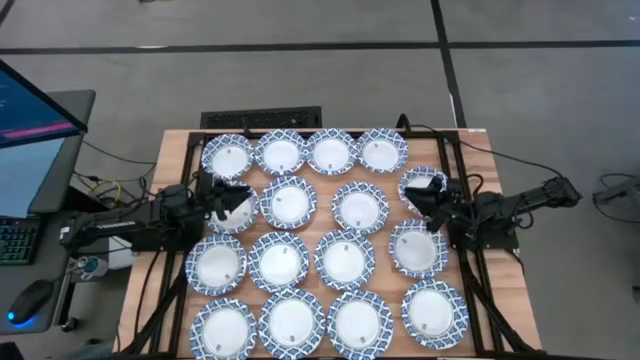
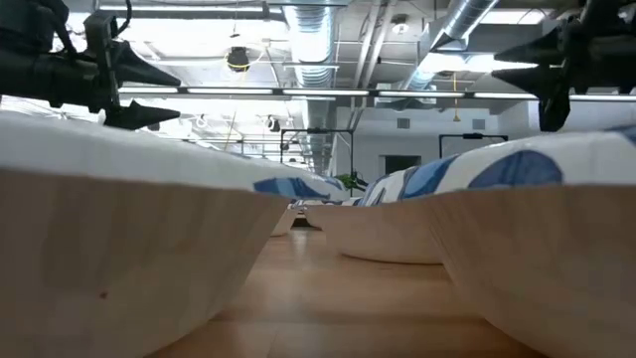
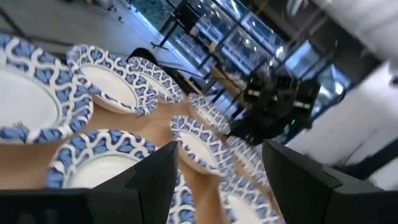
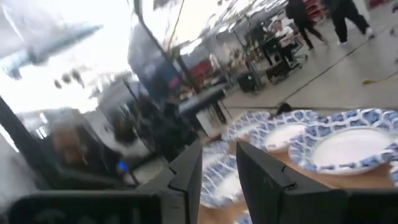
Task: Nest bowls inside each other
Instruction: Stack the blue bowl on top of the blue bowl
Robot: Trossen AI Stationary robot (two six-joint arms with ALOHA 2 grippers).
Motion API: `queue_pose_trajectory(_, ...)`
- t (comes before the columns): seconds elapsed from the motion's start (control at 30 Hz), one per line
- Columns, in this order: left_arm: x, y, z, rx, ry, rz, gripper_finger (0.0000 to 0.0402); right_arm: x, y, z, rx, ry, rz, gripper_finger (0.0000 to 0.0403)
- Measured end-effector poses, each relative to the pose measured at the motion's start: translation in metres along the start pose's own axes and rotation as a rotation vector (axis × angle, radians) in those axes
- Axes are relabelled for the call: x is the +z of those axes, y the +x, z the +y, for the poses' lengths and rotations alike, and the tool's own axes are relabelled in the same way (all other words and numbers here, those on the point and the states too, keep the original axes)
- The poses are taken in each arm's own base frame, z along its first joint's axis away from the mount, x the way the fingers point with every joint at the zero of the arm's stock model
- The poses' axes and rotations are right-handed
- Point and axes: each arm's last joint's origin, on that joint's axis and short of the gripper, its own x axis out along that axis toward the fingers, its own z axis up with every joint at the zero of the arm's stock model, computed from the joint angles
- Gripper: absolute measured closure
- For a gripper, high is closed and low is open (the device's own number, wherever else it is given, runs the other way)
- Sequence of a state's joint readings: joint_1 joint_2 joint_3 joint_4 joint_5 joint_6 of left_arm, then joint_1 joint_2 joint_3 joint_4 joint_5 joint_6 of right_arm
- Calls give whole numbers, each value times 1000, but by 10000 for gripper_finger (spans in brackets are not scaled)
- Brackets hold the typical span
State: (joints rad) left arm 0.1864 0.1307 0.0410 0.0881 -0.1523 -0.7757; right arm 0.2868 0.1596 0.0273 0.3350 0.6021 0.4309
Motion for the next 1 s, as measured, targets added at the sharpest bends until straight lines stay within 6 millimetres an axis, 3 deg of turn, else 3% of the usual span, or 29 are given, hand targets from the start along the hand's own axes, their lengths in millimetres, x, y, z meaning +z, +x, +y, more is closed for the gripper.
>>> queue_pose_trajectory(0.13, 0, 0, 0, 10, -76, -13, 177, 4, 0, 1, 10, 211, -36, 280)
queue_pose_trajectory(0.33, 4, 0, 0, 55, -46, -98, 177, 10, 1, 0, 7, 300, -93, 280)
queue_pose_trajectory(0.47, 14, -1, -8, -25, -162, -198, 177, 15, 2, 0, 11, 305, -146, 280)
queue_pose_trajectory(0.6, 21, -3, -18, -88, -145, -110, 177, 21, 4, -1, -25, 307, -161, 278)
queue_pose_trajectory(0.7, 30, -3, -29, -37, -92, 36, 177, 29, 10, 2, -136, 263, -48, 265)
queue_pose_trajectory(0.83, 56, -1, -58, 8, 92, 172, 177, 54, 29, 17, -338, 103, 148, 234)
queue_pose_trajectory(1.0, 79, 17, -85, 85, 318, 367, 177, 85, 55, 30, -648, -101, 435, 190)
